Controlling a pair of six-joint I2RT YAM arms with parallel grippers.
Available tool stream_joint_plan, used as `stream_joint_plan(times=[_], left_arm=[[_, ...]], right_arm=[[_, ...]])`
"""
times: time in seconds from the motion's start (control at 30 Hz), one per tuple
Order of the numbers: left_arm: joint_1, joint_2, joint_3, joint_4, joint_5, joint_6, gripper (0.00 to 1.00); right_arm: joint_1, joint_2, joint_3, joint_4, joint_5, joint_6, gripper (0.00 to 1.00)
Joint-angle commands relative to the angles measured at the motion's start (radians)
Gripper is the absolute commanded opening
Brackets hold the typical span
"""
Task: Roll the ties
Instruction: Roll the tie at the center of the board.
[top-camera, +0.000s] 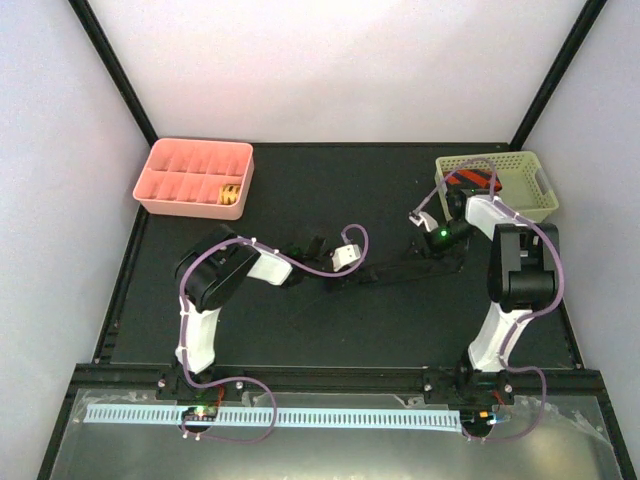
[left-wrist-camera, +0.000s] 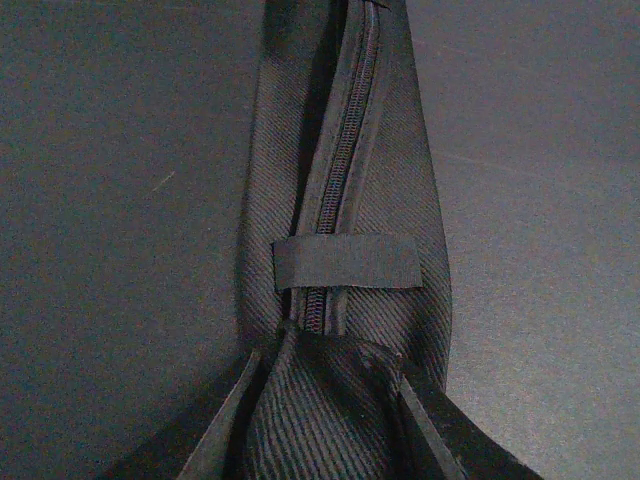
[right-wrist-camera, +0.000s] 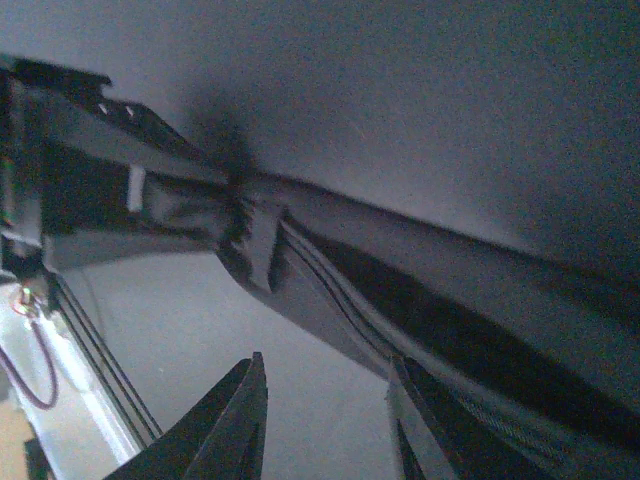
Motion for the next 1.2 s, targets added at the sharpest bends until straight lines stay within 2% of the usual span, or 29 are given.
stream_joint_plan(times=[0.0, 0.27, 0.53, 0.7, 0.8, 0.9, 1.17], left_arm=[[0.003, 0.028, -0.021, -0.177, -0.073, -0.017, 0.33], [0.003, 0.025, -0.020, -0.177, -0.082, -0.011, 0.33], [-0.008, 0.009, -0.020, -0.199, -0.119, 0.006, 0.33], [-0.022, -0.004, -0.019, -0.220, -0.135, 0.016, 0.33], [-0.024, -0.006, -0.015, -0.229, -0.144, 0.019, 0.33], [-0.026, -0.007, -0.013, -0.233, -0.149, 0.021, 0.33], [-0.030, -0.009, -0.009, -0.238, -0.151, 0.016, 0.33]], right_arm=[[0.007, -0.037, -0.045, -0.078, 0.117, -0.071, 0.35], [0.002, 0.013, -0.033, 0.020, 0.260, -0.038, 0.33], [0.073, -0.080, -0.027, 0.029, -0.036, 0.016, 0.37], [0.151, -0.060, -0.039, 0.113, -0.156, 0.111, 0.37], [0.195, -0.028, -0.049, 0.173, -0.180, 0.169, 0.37], [0.223, -0.004, -0.068, 0.242, -0.172, 0.233, 0.43], [0.282, 0.062, -0.089, 0.340, -0.136, 0.300, 0.42]])
